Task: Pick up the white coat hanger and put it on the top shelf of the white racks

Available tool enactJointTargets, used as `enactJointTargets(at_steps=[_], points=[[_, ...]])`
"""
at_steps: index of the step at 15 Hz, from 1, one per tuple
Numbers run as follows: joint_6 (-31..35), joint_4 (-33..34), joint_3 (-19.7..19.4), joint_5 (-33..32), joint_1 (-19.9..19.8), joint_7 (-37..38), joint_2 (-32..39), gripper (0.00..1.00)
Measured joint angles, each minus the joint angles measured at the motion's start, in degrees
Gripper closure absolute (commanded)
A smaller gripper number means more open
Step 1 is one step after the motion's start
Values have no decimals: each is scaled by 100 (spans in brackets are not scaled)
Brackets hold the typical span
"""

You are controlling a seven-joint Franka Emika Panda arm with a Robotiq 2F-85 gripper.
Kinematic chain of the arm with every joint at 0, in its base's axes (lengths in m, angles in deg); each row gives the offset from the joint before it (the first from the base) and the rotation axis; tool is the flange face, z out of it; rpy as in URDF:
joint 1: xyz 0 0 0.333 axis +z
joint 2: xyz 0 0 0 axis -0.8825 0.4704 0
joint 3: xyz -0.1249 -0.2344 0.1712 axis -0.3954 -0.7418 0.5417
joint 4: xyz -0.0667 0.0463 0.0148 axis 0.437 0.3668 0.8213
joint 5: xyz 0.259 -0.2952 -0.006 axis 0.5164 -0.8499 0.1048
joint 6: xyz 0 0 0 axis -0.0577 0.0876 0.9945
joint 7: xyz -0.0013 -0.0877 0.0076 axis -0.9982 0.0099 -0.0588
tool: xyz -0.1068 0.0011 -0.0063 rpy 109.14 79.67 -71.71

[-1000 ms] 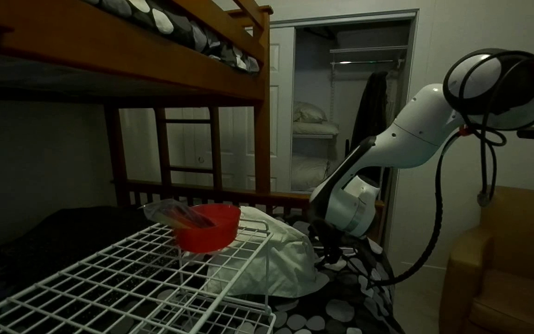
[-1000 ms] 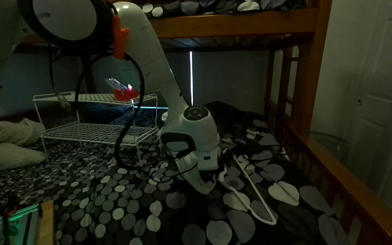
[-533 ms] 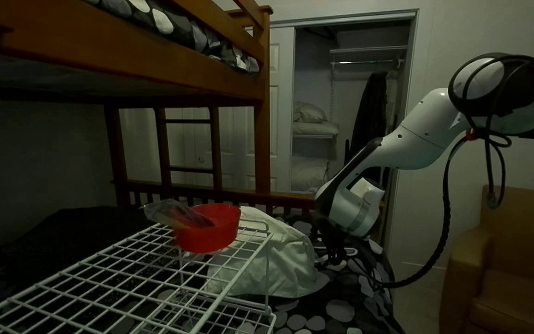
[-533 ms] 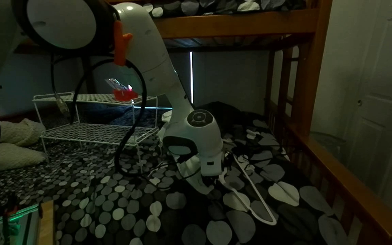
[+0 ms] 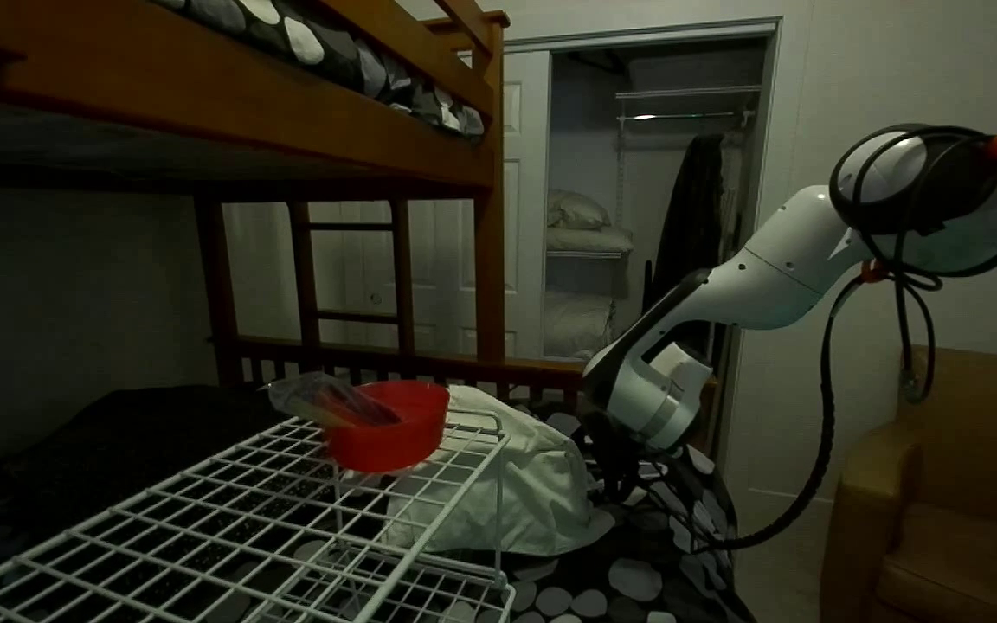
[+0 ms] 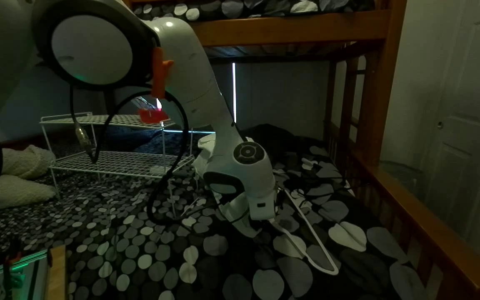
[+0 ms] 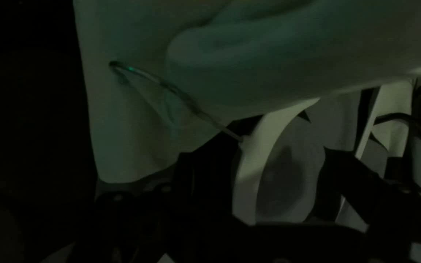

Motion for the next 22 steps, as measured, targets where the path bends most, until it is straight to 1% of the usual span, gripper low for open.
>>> enactJointTargets(at_steps=[1, 3, 4, 5, 6, 7, 8, 9, 10, 12, 13, 14, 15, 18, 21, 22], points=[[3, 66, -6, 0, -2, -51, 100, 5], [71, 181, -24, 0, -1, -122, 279, 3], [187, 243, -25, 0, -1, -140, 369, 13], [329, 314, -12, 0, -7, -156, 463, 28], [487, 394, 22, 0, -22, -180, 557, 32], [647, 476, 70, -3, -37, -209, 643, 39], [784, 561, 120, -11, -49, -229, 722, 49], [899, 638, 167, -27, -59, -236, 786, 56], [977, 703, 209, -54, -66, -239, 840, 65], [1078, 791, 283, -118, -74, -240, 922, 79], [1108, 817, 324, -161, -84, -240, 953, 88], [1116, 838, 378, -208, -103, -240, 981, 95], [1116, 849, 431, -251, -129, -240, 998, 99], [1152, 850, 633, -403, -265, -240, 1003, 100], [1370, 847, 940, -602, -517, -241, 993, 99], [1384, 837, 974, -689, -575, -242, 941, 99]])
